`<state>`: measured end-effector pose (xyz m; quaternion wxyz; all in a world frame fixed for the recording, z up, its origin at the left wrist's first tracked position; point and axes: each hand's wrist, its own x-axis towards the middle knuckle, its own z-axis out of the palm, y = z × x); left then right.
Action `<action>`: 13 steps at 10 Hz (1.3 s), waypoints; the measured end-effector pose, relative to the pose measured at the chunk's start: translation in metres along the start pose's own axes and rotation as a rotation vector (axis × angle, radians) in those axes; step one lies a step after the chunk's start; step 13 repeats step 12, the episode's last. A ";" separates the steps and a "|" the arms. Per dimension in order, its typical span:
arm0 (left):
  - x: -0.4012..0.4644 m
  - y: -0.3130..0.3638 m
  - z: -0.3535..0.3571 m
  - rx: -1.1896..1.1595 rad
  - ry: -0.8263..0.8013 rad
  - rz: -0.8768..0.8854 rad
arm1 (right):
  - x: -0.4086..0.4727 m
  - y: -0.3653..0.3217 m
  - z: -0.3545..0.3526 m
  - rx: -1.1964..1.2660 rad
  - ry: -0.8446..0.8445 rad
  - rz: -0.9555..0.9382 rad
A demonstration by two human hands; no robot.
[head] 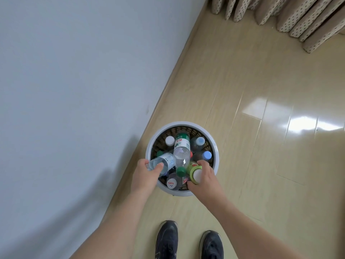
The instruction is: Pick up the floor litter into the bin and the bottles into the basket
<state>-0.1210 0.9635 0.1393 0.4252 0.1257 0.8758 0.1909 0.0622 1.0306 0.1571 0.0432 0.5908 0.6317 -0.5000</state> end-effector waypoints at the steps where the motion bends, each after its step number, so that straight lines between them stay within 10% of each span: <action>1: -0.008 0.002 0.003 -0.017 0.053 0.003 | -0.010 0.009 0.000 -0.025 0.016 -0.004; 3: -0.015 -0.011 0.002 -0.037 0.151 -0.005 | -0.016 0.023 0.002 -0.036 0.096 0.061; 6: -0.018 -0.024 0.011 -0.148 0.123 -0.006 | 0.004 0.032 0.015 0.691 0.207 0.643; 13: -0.050 -0.007 -0.015 -0.078 0.212 -0.033 | -0.028 0.008 -0.013 0.407 0.376 0.478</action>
